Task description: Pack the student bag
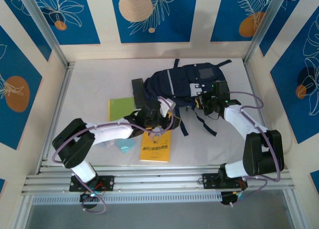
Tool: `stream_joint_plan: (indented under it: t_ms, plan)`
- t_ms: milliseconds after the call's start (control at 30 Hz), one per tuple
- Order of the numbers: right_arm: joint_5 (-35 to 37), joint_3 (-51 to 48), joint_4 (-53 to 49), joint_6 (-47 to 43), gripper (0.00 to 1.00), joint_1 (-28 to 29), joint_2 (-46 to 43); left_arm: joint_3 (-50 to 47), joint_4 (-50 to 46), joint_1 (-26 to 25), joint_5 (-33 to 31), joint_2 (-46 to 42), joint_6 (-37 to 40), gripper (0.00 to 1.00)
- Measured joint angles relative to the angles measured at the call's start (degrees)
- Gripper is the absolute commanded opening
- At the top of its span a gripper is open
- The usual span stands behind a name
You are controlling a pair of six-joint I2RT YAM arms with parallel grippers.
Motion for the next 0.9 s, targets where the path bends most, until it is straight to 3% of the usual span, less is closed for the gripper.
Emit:
stream_joint_plan:
  t_ms: [200, 533, 767, 900]
  plan:
    - [0.5, -0.2, 1.9, 5.5, 0.00, 1.9, 0.1, 3.2, 7.1, -1.7, -2.5, 7.7, 2.6, 0.46]
    - [0.5, -3.7, 6.1, 11.6, 0.00, 4.1, 0.0, 8.7, 14.6, -1.7, -14.3, 18.1, 7.6, 0.47]
    - [1.4, -6.2, 9.7, 14.3, 0.00, 4.1, -1.7, 13.1, 18.5, -1.8, -20.4, 23.3, 10.0, 0.40]
    - [2.2, -6.7, 10.8, 14.7, 0.00, 4.0, -2.8, 15.6, 19.4, -1.8, -21.7, 25.3, 10.6, 0.26]
